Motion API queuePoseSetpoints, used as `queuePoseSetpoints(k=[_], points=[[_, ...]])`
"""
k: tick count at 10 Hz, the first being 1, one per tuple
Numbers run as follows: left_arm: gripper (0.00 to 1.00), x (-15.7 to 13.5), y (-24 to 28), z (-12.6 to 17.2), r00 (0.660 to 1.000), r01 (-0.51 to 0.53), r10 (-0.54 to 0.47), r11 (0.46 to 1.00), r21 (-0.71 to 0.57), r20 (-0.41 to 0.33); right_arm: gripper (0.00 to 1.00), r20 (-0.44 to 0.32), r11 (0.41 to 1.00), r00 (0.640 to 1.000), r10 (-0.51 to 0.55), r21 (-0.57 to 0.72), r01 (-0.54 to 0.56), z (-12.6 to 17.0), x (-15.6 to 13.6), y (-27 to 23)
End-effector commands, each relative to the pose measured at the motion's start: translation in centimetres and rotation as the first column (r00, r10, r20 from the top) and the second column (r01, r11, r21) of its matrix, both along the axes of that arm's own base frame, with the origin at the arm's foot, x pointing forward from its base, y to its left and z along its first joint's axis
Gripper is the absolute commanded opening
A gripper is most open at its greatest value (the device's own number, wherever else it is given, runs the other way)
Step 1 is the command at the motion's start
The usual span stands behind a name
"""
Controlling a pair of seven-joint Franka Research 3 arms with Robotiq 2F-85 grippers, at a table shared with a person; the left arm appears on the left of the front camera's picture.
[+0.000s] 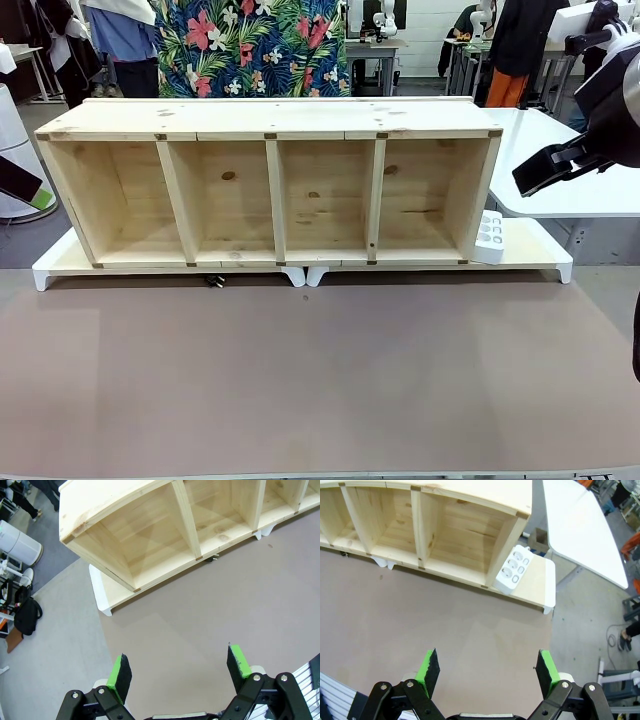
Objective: Perform cable management.
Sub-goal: When the cord part of the Power Cable appears at the lower middle area of the table and stops, grasp the cord part of the Power Cable.
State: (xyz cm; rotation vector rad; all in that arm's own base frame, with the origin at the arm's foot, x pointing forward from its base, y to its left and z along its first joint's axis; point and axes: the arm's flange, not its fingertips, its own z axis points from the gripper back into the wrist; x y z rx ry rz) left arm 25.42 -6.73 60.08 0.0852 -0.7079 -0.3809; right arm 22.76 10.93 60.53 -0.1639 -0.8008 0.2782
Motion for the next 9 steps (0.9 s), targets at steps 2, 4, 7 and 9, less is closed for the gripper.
queuePoseSetpoints(k=[2,4,7,9], points=[[1.00,-0.03,0.01,0.13,1.000,0.011,-0.011,1.000,0.005,0.007,1.00,-0.001,1.000,1.000,-0.004,0.001,0.004,-0.02,0.06,-0.08],[1.00,-0.03,0.01,0.13,1.000,0.011,-0.011,1.000,0.005,0.007,1.00,-0.001,1.000,1.000,-0.004,0.001,0.004,-0.02,0.06,-0.08],[1.00,-0.03,0.01,0.13,1.000,0.011,-0.011,1.000,0.005,0.007,1.00,-0.001,1.000,1.000,-0.004,0.001,0.004,-0.02,0.06,-0.08],[1.00,-0.03,0.01,0.13,1.000,0.011,-0.011,1.000,0.005,0.007,1.00,-0.001,1.000,1.000,-0.004,0.001,0.004,-0.02,0.06,-0.08]])
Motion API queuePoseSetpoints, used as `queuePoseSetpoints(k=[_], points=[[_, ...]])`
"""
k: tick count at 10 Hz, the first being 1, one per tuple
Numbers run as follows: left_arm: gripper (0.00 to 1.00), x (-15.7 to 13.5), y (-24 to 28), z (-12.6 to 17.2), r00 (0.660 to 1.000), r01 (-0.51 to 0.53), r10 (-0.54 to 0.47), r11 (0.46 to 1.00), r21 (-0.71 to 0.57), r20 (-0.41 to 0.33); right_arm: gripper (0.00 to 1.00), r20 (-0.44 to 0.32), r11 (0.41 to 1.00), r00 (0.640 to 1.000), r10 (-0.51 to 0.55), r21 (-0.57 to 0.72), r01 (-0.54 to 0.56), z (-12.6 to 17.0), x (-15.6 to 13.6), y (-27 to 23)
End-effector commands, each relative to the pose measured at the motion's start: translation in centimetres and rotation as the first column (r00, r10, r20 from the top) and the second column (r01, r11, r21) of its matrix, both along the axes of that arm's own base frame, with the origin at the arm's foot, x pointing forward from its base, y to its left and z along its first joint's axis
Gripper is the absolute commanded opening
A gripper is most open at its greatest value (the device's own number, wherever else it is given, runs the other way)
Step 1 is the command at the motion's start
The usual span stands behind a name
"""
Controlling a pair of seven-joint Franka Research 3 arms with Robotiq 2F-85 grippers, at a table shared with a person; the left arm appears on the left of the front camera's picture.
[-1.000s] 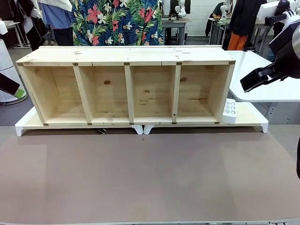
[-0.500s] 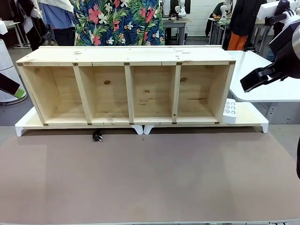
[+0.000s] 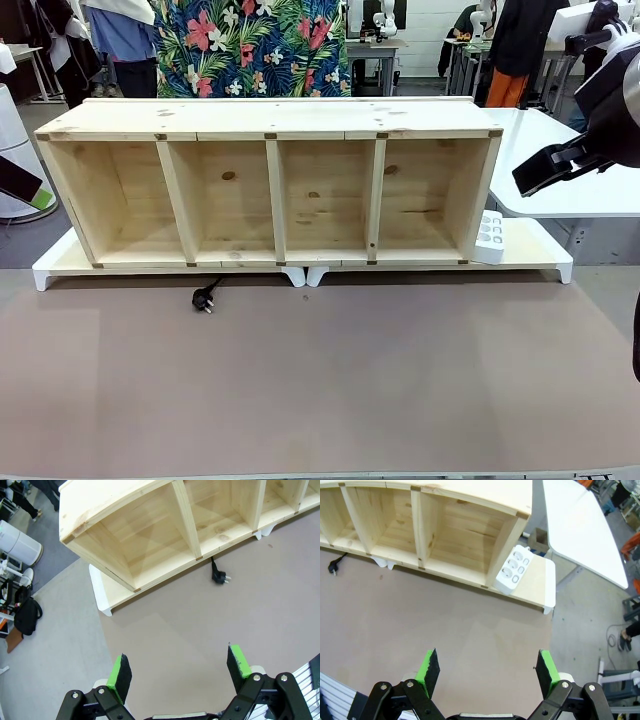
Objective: Perform cable management.
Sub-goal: When the cord part of the Power Cable appears at the lower middle area of the table and stops, grasp the cord part of the Power Cable.
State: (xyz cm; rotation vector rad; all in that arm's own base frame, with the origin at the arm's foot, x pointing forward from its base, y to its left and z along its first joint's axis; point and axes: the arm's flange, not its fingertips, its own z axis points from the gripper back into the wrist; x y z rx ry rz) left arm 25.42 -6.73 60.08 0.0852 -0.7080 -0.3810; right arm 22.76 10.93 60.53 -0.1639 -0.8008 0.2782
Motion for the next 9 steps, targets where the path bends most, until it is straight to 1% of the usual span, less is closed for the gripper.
queuePoseSetpoints(k=[1,9], points=[[1.00,-0.03,0.01,0.13,1.000,0.011,-0.011,1.000,0.005,0.007,1.00,-0.001,1.000,1.000,-0.004,0.001,0.004,-0.02,0.06,-0.08],[1.00,-0.03,0.01,0.13,1.000,0.011,-0.011,1.000,0.005,0.007,1.00,-0.001,1.000,1.000,-0.004,0.001,0.004,-0.02,0.06,-0.08]])
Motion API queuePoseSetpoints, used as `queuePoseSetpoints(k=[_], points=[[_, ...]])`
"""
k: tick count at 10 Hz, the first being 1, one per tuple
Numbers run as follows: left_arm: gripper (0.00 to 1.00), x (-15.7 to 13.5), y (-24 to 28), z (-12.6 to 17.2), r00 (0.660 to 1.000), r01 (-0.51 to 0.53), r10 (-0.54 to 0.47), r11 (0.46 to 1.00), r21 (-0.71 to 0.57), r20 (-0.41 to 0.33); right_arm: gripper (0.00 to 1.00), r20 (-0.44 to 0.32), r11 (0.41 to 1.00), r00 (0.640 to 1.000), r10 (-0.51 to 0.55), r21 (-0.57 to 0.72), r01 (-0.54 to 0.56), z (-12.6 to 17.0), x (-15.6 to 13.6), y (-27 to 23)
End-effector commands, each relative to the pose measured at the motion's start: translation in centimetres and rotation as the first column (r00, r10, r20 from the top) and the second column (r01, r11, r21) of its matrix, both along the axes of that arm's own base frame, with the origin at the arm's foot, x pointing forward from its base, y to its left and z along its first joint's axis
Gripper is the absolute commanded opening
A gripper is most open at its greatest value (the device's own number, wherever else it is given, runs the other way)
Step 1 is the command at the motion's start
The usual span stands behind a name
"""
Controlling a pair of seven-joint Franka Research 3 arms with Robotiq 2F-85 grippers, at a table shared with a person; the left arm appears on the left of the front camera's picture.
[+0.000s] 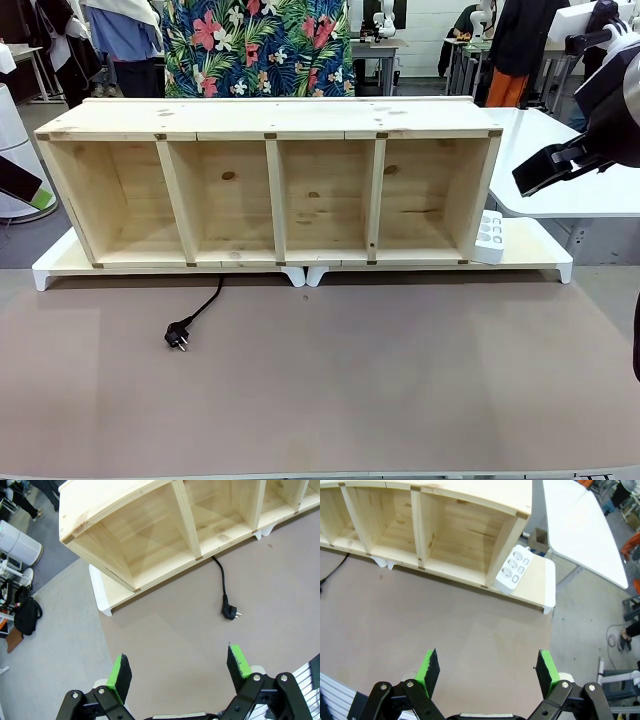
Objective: Perform cable management.
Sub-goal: When the cord part of the Power Cable appears at the lower middle area of the table and stops, grasp the cord part of the Power Cable.
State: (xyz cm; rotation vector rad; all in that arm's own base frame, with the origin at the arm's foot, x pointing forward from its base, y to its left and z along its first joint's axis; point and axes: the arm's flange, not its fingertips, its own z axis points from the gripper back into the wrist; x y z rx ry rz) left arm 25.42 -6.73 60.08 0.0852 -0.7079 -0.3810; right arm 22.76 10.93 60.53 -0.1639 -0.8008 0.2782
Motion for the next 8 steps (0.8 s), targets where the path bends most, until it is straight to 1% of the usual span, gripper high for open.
queuePoseSetpoints(k=[1,8], points=[[1.00,-0.03,0.01,0.13,1.000,0.011,-0.011,1.000,0.005,0.007,1.00,-0.001,1.000,1.000,-0.004,0.001,0.004,-0.02,0.06,-0.08],[1.00,-0.03,0.01,0.13,1.000,0.011,-0.011,1.000,0.005,0.007,1.00,-0.001,1.000,1.000,-0.004,0.001,0.004,-0.02,0.06,-0.08]])
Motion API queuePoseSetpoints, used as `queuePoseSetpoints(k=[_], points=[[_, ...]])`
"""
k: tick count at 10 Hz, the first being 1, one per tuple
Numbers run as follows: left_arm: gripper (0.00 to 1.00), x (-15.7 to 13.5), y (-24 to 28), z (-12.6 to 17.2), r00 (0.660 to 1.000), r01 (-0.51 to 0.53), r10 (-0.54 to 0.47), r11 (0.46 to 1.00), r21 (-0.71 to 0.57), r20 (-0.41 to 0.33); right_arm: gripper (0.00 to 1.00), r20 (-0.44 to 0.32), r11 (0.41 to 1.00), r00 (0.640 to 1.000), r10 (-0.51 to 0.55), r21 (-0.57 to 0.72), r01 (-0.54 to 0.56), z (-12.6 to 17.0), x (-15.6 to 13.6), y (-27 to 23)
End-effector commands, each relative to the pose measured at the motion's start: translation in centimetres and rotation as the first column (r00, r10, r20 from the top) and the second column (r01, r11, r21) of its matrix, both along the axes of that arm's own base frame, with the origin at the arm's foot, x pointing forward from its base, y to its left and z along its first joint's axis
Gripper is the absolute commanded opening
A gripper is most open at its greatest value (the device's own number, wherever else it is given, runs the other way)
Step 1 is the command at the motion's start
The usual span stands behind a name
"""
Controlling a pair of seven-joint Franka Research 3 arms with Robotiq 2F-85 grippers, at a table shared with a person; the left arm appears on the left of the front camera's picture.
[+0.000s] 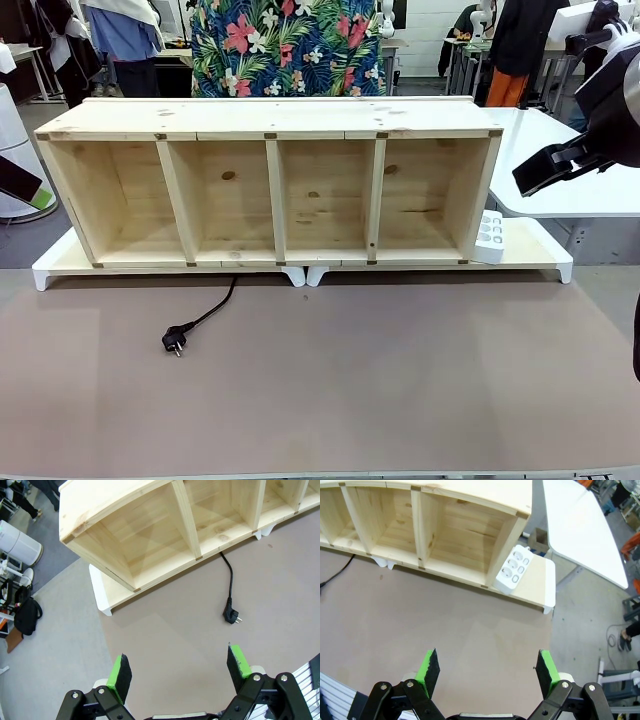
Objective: Perform cable management.
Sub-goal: When the cord part of the Power Cable appears at the lower middle area of the table and stops, grasp the cord part of the Power Cable.
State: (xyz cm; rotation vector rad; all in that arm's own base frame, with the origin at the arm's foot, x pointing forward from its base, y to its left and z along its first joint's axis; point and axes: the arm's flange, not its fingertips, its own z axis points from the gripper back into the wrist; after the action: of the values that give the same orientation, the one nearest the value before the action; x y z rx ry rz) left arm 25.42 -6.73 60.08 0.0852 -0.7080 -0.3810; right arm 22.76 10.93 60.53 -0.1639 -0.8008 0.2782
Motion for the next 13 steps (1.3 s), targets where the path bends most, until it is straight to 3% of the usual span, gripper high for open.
queuePoseSetpoints(k=[1,9,13], points=[[1.00,0.0,0.0,0.1,1.000,0.011,-0.011,1.000,0.005,0.007,1.00,-0.001,1.000,1.000,-0.004,0.001,0.004,0.0,0.1,-0.1],[1.00,0.0,0.0,0.1,1.000,0.011,-0.011,1.000,0.005,0.007,1.00,0.000,1.000,1.000,0.000,0.000,0.000,0.0,0.0,0.0],[1.00,0.0,0.0,0.1,1.000,0.011,-0.011,1.000,0.005,0.007,1.00,-0.053,0.994,0.995,0.086,-0.065,-0.089,1.2,2.6,5.0]])
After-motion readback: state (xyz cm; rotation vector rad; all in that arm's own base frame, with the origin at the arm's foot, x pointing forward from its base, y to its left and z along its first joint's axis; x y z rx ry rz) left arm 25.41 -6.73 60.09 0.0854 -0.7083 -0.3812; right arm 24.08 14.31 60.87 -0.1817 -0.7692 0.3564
